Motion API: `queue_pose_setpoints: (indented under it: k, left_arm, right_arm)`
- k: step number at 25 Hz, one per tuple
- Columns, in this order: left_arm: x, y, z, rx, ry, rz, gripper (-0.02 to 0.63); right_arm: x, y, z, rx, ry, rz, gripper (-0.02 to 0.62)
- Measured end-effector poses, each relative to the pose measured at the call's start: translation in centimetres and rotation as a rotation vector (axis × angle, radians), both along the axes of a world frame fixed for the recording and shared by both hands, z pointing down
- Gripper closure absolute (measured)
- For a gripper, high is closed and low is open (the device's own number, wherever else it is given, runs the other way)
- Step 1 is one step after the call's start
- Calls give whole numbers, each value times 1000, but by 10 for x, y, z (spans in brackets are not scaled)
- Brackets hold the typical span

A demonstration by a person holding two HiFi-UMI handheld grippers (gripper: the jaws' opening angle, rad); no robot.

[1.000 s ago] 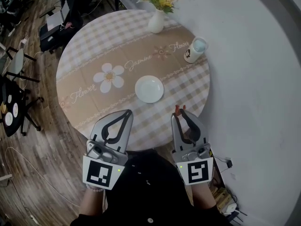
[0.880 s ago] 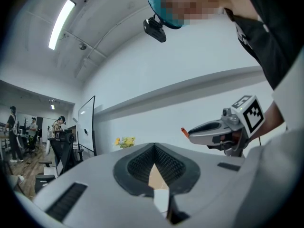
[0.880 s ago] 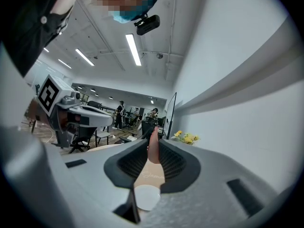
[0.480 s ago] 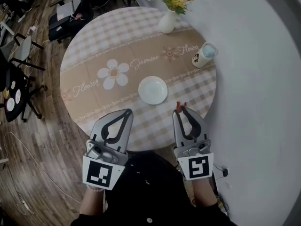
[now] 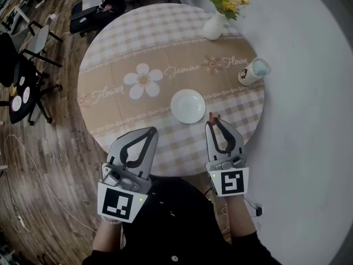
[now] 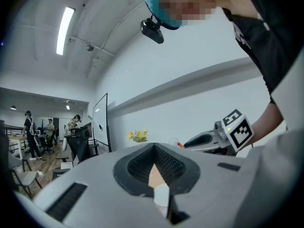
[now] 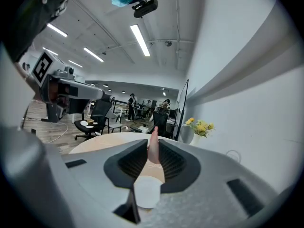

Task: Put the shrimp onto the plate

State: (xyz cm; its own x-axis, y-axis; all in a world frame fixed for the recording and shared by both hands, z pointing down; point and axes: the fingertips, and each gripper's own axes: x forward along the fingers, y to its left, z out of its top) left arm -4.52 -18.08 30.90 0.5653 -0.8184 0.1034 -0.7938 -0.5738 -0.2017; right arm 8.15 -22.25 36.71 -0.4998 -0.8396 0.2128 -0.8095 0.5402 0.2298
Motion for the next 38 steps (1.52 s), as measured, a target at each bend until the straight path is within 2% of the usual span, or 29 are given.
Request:
queue_pose_setpoints:
  k: [8, 14, 19, 28, 38]
  left_arm:
    - [-9, 0, 8, -11, -25, -52, 606]
    - [-14, 1, 12, -31, -5, -86, 606]
    - [-19, 1, 16, -43, -18, -109, 606]
    - [-29, 2, 23, -60, -22, -155, 606]
    - [-40, 6, 26, -65, -23, -191, 606]
  right_arm:
    - [-9, -21, 38, -62, 46, -41, 538]
    - [-15, -46, 73, -105, 68, -62, 538]
    - [-24, -60, 99, -144, 101, -108, 538]
    - [-33, -81, 155, -207, 226, -187, 538]
    - [-41, -83, 220, -353, 378, -262, 537]
